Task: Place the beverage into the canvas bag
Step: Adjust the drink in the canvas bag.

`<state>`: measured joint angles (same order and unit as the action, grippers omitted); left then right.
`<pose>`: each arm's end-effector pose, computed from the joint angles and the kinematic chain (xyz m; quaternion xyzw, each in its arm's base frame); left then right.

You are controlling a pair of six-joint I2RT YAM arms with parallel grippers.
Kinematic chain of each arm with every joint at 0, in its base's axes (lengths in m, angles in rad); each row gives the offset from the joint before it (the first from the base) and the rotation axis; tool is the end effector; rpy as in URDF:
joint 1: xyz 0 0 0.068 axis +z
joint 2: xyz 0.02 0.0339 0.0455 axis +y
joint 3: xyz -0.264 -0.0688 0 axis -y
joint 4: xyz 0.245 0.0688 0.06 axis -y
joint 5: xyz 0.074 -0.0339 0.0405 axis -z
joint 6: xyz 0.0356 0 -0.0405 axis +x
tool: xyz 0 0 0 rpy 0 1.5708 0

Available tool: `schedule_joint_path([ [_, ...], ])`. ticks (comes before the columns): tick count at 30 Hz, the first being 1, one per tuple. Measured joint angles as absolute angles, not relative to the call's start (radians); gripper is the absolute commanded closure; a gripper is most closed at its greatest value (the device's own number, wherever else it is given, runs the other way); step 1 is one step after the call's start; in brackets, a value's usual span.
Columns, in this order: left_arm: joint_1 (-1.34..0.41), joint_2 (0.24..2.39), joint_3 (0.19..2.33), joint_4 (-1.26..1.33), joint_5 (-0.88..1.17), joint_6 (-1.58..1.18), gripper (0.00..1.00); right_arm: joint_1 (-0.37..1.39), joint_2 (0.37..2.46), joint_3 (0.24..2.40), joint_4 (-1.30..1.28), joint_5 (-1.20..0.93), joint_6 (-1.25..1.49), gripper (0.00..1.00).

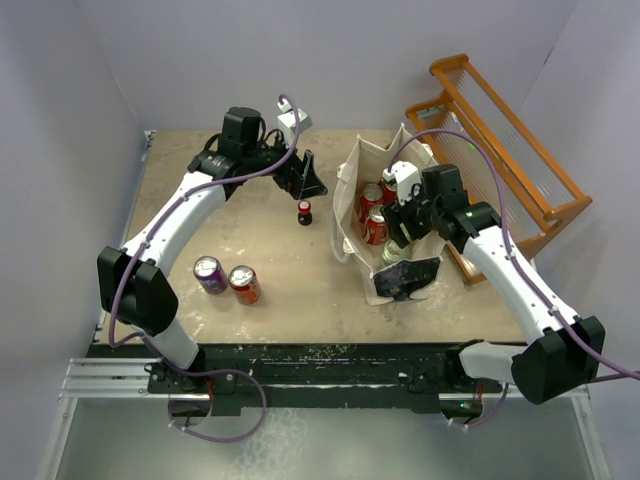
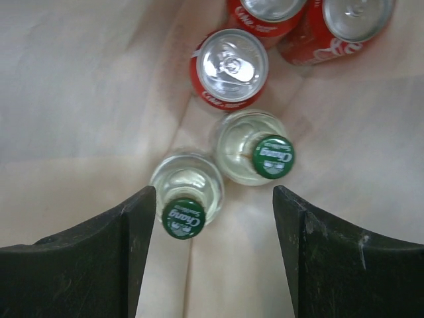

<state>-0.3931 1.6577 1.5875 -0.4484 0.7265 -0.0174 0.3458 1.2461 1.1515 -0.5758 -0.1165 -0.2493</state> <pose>0.3409 -0.1670 0.3693 0.3262 0.7608 -0.3965 0.3969 0.2536 0.0958 0.3324 -0.2877 0.8519 0.0733 0.4314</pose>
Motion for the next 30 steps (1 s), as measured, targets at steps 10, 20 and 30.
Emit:
schedule_joint_path([
  [10,-0.393,1.658,1.588,-0.448,0.702,-0.017,0.01,0.347,1.257,1.151,-0.603,-0.203,-0.284,0.39],
  [20,-0.393,1.674,1.588,-0.445,0.7,-0.017,0.01,0.347,1.309,1.127,-0.612,-0.204,-0.289,0.52],
  [30,-0.393,1.707,1.594,-0.431,0.699,-0.019,0.01,0.352,1.294,1.11,-0.647,-0.172,-0.282,1.0],
])
